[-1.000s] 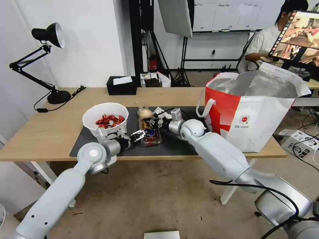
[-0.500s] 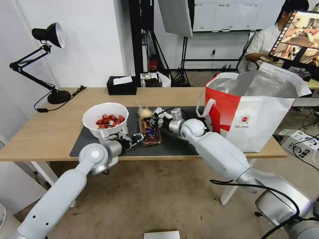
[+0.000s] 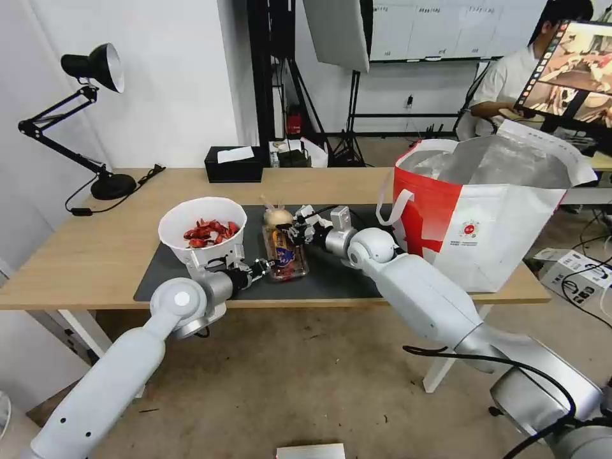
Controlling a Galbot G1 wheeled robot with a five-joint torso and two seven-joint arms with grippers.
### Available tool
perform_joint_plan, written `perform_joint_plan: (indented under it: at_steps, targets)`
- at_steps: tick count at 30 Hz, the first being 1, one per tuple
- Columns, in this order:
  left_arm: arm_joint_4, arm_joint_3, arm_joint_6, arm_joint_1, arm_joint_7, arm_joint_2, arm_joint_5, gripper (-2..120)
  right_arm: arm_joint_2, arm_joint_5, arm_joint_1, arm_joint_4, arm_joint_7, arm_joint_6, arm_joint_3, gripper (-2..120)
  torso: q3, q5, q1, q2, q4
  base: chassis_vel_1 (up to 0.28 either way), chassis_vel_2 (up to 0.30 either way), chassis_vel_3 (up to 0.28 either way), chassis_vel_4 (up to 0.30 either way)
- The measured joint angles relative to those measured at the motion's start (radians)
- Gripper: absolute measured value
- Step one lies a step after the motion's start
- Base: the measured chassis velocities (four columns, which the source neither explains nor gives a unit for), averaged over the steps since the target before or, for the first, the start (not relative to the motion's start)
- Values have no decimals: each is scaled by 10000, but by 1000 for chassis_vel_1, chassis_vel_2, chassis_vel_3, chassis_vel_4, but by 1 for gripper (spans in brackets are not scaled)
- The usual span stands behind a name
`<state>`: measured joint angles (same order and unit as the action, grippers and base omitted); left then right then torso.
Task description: Pick up the trash from the table and place it into the takeout bag.
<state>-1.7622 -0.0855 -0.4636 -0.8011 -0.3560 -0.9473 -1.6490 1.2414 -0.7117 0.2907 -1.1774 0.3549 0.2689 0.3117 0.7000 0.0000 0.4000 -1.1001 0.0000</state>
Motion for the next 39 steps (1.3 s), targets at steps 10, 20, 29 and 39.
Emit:
perform_joint_plan:
  at_steps: [10, 20, 29, 39]
  targets:
    - [-925, -742, 387, -663, 190, 66, -49, 0, -1320, -1238, 1563, -3545, -2954, -1673, -543, 0, -1, 2, -1, 0, 1, 0, 0, 0, 0]
    - [-1594, -1222, 542, -1034, 353, 400, -84, 0, -2967, -691, 4318, -6549, -5376, -2710, -1712, 0, -1, 0, -1, 0, 1, 0, 0, 0, 0]
    - [-2278, -1594, 1117, -561, 1037, 1058, 21, 0, -3931, 1109, 10403, -9823, -5531, -3020, -5292, 25, -3, -2, -2, -1, -1, 0, 0, 0, 0]
    - [-2247, -341, 1761, 1469, 2428, 1304, 1135, 0, -2487, 3274, 14539, -10041, -4708, -4686, -6970, 61, -2, 0, -2, 0, -1, 0, 0, 0, 0]
